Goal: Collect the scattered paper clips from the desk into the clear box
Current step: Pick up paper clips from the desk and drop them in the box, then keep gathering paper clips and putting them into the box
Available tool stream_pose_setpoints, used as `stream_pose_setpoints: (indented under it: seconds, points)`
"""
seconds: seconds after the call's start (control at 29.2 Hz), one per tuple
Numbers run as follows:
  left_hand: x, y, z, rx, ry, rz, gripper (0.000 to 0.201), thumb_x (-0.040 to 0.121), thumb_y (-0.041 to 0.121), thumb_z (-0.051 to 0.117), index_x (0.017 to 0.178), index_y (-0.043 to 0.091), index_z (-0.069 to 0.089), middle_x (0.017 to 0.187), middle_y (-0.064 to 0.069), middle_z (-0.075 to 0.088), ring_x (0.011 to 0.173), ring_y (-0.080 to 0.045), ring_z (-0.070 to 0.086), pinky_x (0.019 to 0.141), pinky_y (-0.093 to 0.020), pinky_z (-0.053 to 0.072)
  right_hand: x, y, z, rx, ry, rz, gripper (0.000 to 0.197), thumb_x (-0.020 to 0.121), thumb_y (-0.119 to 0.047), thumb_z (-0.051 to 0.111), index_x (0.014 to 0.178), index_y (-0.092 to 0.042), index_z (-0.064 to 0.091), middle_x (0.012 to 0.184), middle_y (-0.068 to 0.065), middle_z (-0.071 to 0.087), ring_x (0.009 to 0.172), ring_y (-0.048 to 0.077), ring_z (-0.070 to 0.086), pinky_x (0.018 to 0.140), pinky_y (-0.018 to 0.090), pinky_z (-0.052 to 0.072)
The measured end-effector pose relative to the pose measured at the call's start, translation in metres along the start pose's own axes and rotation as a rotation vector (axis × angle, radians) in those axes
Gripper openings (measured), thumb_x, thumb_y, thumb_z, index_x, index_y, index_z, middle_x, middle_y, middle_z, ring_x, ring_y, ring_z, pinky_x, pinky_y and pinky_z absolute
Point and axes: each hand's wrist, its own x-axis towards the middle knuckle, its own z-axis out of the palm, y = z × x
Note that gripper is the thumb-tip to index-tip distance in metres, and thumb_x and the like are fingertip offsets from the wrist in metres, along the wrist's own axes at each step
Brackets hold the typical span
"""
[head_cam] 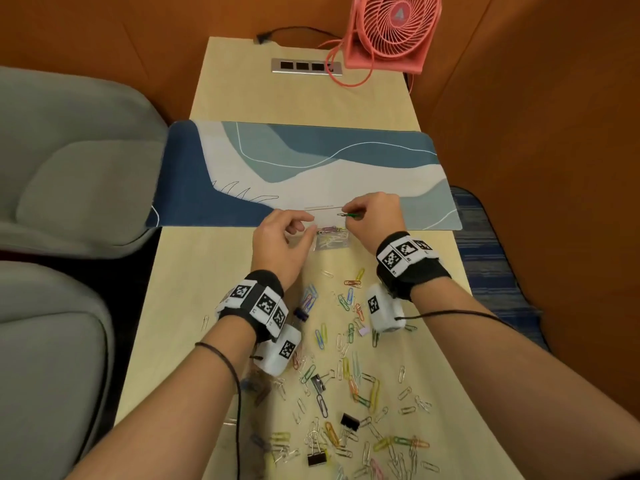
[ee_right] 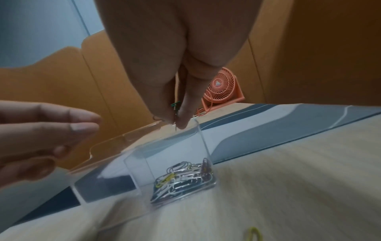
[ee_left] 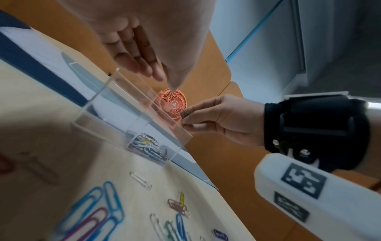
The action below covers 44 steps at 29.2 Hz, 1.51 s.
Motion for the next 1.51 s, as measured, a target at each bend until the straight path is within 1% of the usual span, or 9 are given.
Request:
stream_pose_setpoints:
  seconds: [0.31,0.41,0.55,0.72,0.92,1.13,1.33,1.44,1.51]
  points:
    - [-0.053,-0.009,-0.038,0.016,-0.118,-0.057,0.011,0.081,0.014,0.073,0.09,0.021,0.073,0.078,0.003,0.061,0.072,-0.007,0.055,0.065,-0.008,0.037,-0.027,-0.013,-0.004,-0.012,-0.063,-0.066,0.024,0.082,-0.011,0.062,0.102,-0.015,0.075,0.104,0.0,0.073,0.096,0.014,0.066,0.095,0.024,0.047]
    - [-0.089,-0.01,-0.058,0.076,-0.234,-0.077,0.01,0.081,0.016,0.075,0.089,0.021,0.073,0.078,0.006,0.061,0.071,-0.005,0.055,0.067,-0.006,0.037,-0.071,-0.012,-0.008,0.071,-0.102,-0.066,0.022,0.08,-0.009,0.064,0.097,-0.014,0.076,0.094,0.001,0.075,0.084,0.014,0.068,0.088,0.026,0.052]
    - [-0.144,-0.013,-0.085,0.216,-0.393,-0.129,0.008,0.082,0.023,0.073,0.09,0.026,0.071,0.081,0.009,0.059,0.074,-0.001,0.054,0.069,-0.015,0.044,-0.157,-0.003,-0.01,0.076,-0.396,-0.012,0.012,0.079,-0.013,0.07,0.088,-0.018,0.076,0.08,-0.003,0.072,0.066,0.007,0.064,0.07,0.019,0.055]
    - [-0.22,-0.002,-0.114,0.321,-0.438,-0.193,0.015,0.082,0.029,0.073,0.095,0.024,0.069,0.09,0.005,0.057,0.082,-0.011,0.055,0.079,-0.03,0.05,-0.275,0.0,-0.008,0.154,-0.792,0.147,0.01,0.077,-0.017,0.078,0.083,-0.009,0.075,0.068,0.006,0.073,0.053,0.015,0.067,0.056,0.03,0.059]
    - [-0.303,0.007,-0.144,0.502,-0.281,-0.371,0.03,0.082,0.035,0.069,0.108,0.023,0.061,0.105,0.001,0.05,0.084,-0.018,0.055,0.082,-0.029,0.049,-0.37,-0.003,0.011,0.152,-1.04,0.213,0.012,0.077,-0.014,0.076,0.085,-0.005,0.075,0.071,0.008,0.073,0.057,0.012,0.067,0.062,0.029,0.06]
    - [-0.357,0.012,-0.151,0.352,-0.245,-0.501,0.023,0.082,0.02,0.069,0.104,0.018,0.065,0.094,0.0,0.056,0.079,-0.014,0.057,0.083,-0.034,0.053,-0.398,0.003,0.027,0.173,-0.769,0.077,0.017,0.076,-0.011,0.075,0.093,-0.012,0.076,0.077,-0.006,0.069,0.066,-0.002,0.063,0.064,0.005,0.047]
    - [-0.376,0.026,-0.132,0.076,-0.317,-0.414,0.031,0.08,0.006,0.071,0.108,0.016,0.069,0.097,0.001,0.062,0.083,-0.011,0.061,0.081,-0.034,0.055,-0.407,0.022,0.007,0.092,-0.514,0.113,0.014,0.076,-0.009,0.071,0.086,-0.018,0.075,0.077,-0.006,0.07,0.068,0.004,0.062,0.066,0.01,0.049]
    - [-0.378,0.028,-0.127,0.148,-0.379,-0.405,0.054,0.072,0.022,0.081,0.122,0.024,0.06,0.106,0.003,0.051,0.083,-0.014,0.056,0.082,-0.033,0.055,-0.412,0.039,0.0,-0.057,-0.442,0.163,0.032,0.068,-0.012,0.076,0.099,-0.017,0.07,0.09,-0.001,0.064,0.073,0.012,0.06,0.073,0.024,0.052]
    - [-0.378,0.029,-0.121,0.242,-0.458,-0.401,0.083,0.065,0.034,0.086,0.138,0.025,0.047,0.119,0.003,0.041,0.101,-0.011,0.049,0.098,-0.027,0.045,-0.415,0.042,0.006,-0.108,-0.453,0.149,0.051,0.067,-0.017,0.079,0.115,-0.016,0.063,0.104,0.003,0.056,0.08,0.015,0.058,0.077,0.026,0.049]
